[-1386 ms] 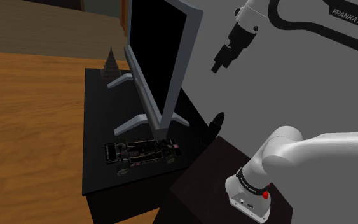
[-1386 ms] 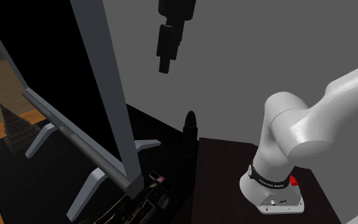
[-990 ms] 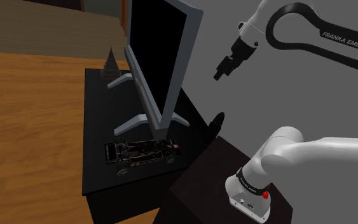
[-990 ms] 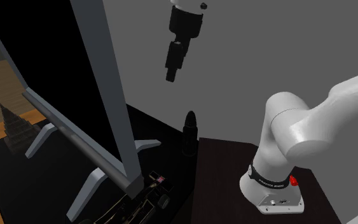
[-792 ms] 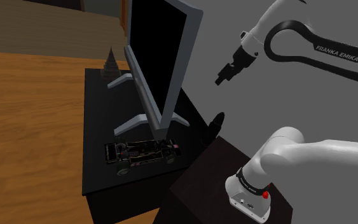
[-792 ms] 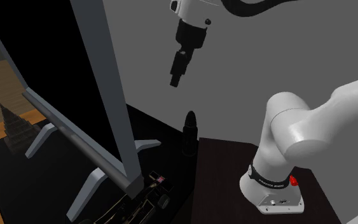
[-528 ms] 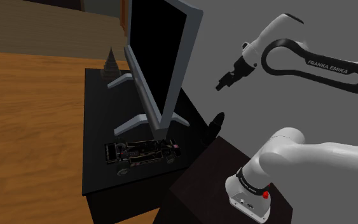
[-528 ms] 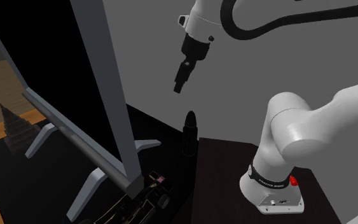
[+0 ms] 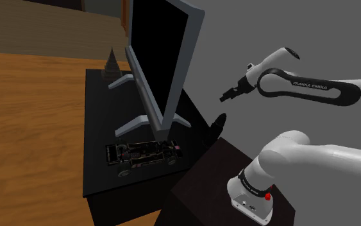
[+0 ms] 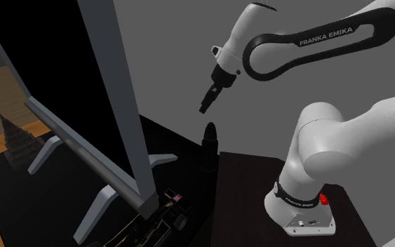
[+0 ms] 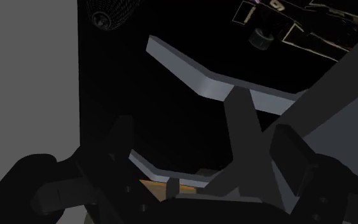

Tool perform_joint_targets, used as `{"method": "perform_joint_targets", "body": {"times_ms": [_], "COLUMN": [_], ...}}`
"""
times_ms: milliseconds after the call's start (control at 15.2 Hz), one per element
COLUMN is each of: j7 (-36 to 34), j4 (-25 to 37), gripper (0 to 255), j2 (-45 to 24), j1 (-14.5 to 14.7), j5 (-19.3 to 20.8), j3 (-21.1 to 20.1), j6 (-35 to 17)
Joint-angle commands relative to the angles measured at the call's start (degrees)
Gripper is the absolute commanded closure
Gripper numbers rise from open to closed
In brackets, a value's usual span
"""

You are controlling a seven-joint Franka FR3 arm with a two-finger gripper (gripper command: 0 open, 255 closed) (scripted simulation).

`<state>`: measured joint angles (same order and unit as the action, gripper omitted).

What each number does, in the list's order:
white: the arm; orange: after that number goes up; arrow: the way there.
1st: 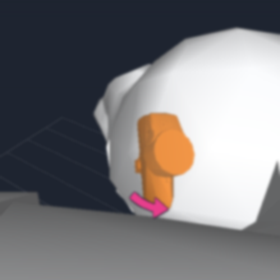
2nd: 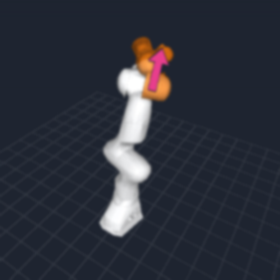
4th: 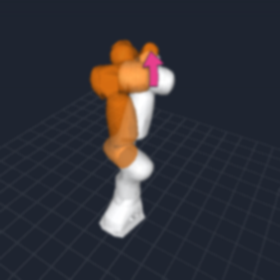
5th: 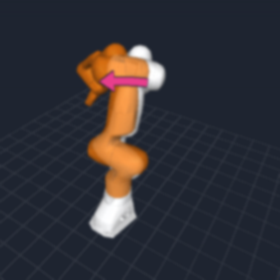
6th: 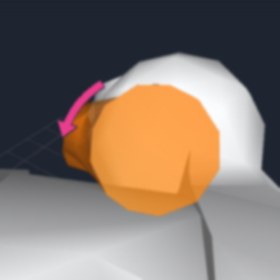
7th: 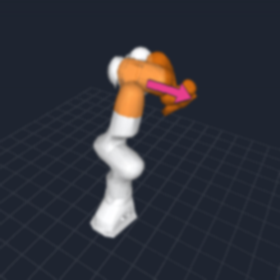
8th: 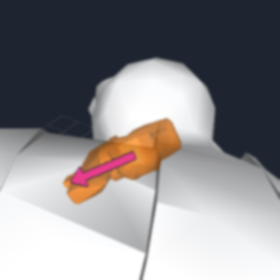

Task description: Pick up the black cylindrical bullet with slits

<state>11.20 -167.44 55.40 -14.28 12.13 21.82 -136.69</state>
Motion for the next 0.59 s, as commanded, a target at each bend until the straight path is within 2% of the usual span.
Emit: {"method": "perform_joint_targets", "body": {"times_ms": [0,198,330,462,528], "j7": [1.51,5.11,8.03,11.52,13.52], "j4": [-2.55,-4.94,-5.84,-6.15,-6.08], "gripper": [0,0,0,0,0], "j2": [-2.11,-7.18,-11.62,-16.52,-18.96], "j1": [-1.2,-2.27,-1.62,0.91,3.18], "j5": [1.06,2.29,2.42,1.73,1.02], "j3": [3.02,9.0,13.82,19.92,23.69], "j6": [-6.27,-15.72,-22.5,-29.46,-32.93]}}
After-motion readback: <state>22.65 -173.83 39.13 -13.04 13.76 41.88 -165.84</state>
